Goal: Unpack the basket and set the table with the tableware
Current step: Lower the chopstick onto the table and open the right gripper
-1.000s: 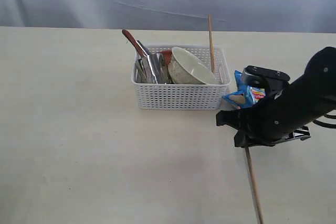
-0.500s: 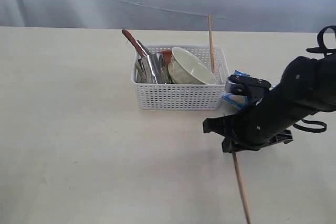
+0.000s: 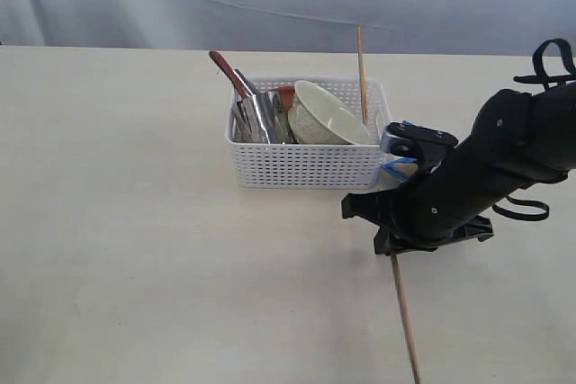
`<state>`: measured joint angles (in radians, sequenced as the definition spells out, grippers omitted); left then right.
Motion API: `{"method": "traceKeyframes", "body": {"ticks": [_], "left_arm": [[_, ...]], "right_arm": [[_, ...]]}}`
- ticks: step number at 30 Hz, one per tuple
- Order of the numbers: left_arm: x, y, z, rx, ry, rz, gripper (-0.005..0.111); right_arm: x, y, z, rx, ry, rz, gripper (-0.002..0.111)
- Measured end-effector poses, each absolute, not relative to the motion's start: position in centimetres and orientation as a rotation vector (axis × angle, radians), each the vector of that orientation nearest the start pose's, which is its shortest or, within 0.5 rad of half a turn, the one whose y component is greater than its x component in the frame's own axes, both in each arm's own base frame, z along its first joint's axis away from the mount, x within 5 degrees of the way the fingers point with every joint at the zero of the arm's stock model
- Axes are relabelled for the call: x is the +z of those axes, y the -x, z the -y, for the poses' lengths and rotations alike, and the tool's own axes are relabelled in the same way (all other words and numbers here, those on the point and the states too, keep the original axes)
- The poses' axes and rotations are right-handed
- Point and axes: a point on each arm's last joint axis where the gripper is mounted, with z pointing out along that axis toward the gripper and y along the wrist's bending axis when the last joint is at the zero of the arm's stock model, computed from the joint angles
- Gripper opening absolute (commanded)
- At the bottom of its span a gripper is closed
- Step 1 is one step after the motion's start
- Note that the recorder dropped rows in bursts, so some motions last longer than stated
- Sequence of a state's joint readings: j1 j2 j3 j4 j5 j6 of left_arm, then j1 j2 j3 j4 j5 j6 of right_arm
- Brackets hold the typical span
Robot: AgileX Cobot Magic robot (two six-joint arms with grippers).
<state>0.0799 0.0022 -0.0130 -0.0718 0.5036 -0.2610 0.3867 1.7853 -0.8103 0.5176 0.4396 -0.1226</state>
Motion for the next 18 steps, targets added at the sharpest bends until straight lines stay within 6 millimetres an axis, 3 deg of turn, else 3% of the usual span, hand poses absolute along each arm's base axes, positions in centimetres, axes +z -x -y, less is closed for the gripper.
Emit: {"method": "traceKeyframes", "body": {"ticks": [18], "left_arm": [[17.28, -4.87, -0.04, -0.197, 0.369, -1.946, 0.000]], "right_arm": [[12.11, -26.90, -13.07, 0.446, 0.071, -2.931, 0.000]]}}
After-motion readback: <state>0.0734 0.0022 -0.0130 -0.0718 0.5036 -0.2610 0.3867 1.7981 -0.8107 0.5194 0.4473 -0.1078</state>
